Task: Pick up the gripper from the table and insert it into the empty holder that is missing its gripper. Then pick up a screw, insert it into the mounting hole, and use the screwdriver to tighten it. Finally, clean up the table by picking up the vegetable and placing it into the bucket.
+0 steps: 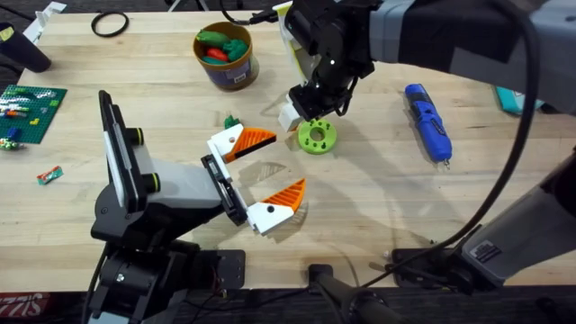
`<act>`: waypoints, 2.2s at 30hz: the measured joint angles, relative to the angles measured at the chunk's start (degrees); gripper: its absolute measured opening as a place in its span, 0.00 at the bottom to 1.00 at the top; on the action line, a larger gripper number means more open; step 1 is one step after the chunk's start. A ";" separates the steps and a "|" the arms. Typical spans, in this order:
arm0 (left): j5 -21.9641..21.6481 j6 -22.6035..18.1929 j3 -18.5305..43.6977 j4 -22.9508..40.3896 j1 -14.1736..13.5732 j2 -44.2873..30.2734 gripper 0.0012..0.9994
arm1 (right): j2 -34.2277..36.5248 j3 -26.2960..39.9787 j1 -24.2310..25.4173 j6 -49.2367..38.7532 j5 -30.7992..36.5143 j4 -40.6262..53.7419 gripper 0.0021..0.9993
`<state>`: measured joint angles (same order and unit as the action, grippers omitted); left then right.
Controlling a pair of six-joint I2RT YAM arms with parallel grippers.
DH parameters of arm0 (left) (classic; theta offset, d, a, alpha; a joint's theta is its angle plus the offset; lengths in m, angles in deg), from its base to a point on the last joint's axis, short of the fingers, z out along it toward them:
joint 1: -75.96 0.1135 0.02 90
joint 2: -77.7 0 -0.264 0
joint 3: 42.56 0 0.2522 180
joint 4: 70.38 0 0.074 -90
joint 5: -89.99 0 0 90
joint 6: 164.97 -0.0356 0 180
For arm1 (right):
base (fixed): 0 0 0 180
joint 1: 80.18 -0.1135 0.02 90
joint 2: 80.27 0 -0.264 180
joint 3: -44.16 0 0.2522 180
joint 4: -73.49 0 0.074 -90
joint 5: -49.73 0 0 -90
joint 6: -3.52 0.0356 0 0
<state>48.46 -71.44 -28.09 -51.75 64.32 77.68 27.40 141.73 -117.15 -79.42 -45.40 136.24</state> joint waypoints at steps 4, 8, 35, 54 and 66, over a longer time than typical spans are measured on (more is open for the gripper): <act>-0.04 0.00 0.00 -0.14 0.00 -0.04 0.98 | 0.08 0.01 0.00 0.14 -0.04 0.67 0.62; -0.04 0.00 0.00 -0.16 0.00 -0.02 0.98 | -0.34 0.07 0.07 0.16 -0.01 3.72 0.62; -0.04 0.00 0.00 -0.16 0.00 -0.02 0.98 | -25.10 -22.93 -1.85 4.73 8.57 -4.76 0.62; -0.04 0.00 0.00 -0.16 0.00 -0.04 0.98 | -14.49 -23.61 -5.51 4.47 8.97 -11.46 0.61; -0.04 -0.01 0.00 -0.16 0.00 -0.02 0.98 | -14.43 -23.61 -5.51 4.25 9.15 -12.60 0.36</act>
<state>48.42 -71.45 -28.09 -51.91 64.32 77.67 12.97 118.13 -122.65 -75.17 -36.24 123.64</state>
